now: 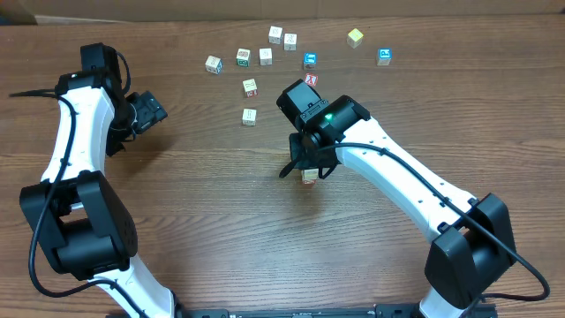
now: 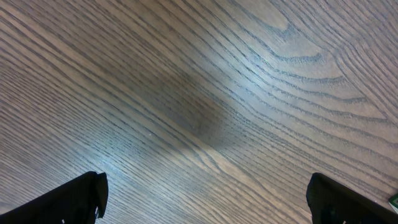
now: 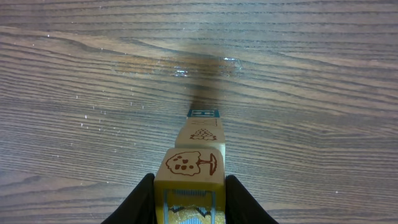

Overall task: Form a tower
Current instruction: 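Lower the yellow K block onto the T block and align it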

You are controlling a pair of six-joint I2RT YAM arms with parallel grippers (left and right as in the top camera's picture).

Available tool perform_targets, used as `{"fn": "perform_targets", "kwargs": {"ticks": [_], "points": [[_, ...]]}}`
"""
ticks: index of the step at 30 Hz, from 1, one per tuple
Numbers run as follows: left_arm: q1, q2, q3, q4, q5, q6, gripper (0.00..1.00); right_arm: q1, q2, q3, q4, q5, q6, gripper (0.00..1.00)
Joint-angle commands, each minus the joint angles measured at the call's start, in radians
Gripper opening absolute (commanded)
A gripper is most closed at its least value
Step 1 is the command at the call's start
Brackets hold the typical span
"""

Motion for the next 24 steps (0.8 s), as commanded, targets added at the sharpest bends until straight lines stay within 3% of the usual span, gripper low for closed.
{"fn": "perform_targets", "kwargs": {"ticks": [1, 10, 16, 20, 24], "points": [[-0.004, 0.005, 0.014, 0.001, 0.001, 0.008, 0.99, -0.003, 0.003, -0.002, 0.006, 0.003, -0.002, 0.28], [-0.004, 0.005, 0.014, 0.001, 0.001, 0.008, 0.99, -0.003, 0.003, -0.002, 0.002, 0.011, -0.002, 0.31], [-0.004, 0.005, 0.014, 0.001, 0.001, 0.008, 1.0, -0.003, 0.003, -0.002, 0.002, 0.011, -0.002, 0.41], [-0.004, 0.005, 0.014, 0.001, 0.001, 0.008, 0.99, -0.003, 0.003, -0.002, 0.002, 0.011, -0.002, 0.56], [-0.004, 0.005, 0.014, 0.001, 0.001, 0.008, 0.99, -0.003, 0.003, -0.002, 0.001, 0.011, -0.002, 0.54]]}}
